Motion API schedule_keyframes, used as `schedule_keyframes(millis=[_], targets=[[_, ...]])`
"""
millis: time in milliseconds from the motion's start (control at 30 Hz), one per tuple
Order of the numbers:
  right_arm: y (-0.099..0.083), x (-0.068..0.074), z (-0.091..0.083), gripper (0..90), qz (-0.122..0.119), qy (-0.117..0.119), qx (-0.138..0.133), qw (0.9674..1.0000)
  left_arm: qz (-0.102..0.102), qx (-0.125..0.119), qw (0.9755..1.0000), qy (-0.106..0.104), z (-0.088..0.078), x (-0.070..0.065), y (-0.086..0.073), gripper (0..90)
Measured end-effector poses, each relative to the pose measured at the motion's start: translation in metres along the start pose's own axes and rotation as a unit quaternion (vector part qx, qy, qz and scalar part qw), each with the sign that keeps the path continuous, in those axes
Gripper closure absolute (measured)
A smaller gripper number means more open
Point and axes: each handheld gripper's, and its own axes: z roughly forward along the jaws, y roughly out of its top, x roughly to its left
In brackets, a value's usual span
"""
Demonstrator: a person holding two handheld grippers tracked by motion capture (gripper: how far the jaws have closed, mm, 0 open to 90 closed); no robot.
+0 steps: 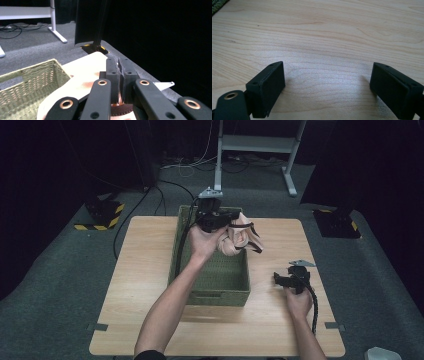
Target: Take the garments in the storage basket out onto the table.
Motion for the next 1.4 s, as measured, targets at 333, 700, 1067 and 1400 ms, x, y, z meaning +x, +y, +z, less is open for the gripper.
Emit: schedule_keyframes(millis=[333,700,1067,1400], targets=[[0.0,0.0,0.0,12.3,0.0,0.0,0.0,1.0,0.004,0.012,0.9997,-0.02,0.02,-0.012,-0.004,87.0],[0.0,0.0,0.0,12.3,-0.001,-0.001,0.0,1.0,0.005,0.025,0.999,-0.037,0.043,-0.022,-0.011,87.0],[0.0,0.0,0.0,12.3,0.0,-0.001,0.0,1.0,0.014,0.047,0.9977,-0.048,0.071,-0.027,-0.029,86.9],[0.0,0.0,0.0,12.3,-0.001,0.0,0.0,1.0,0.025,0.062,0.9967,-0.046,0.091,-0.026,-0.044,86.7]])
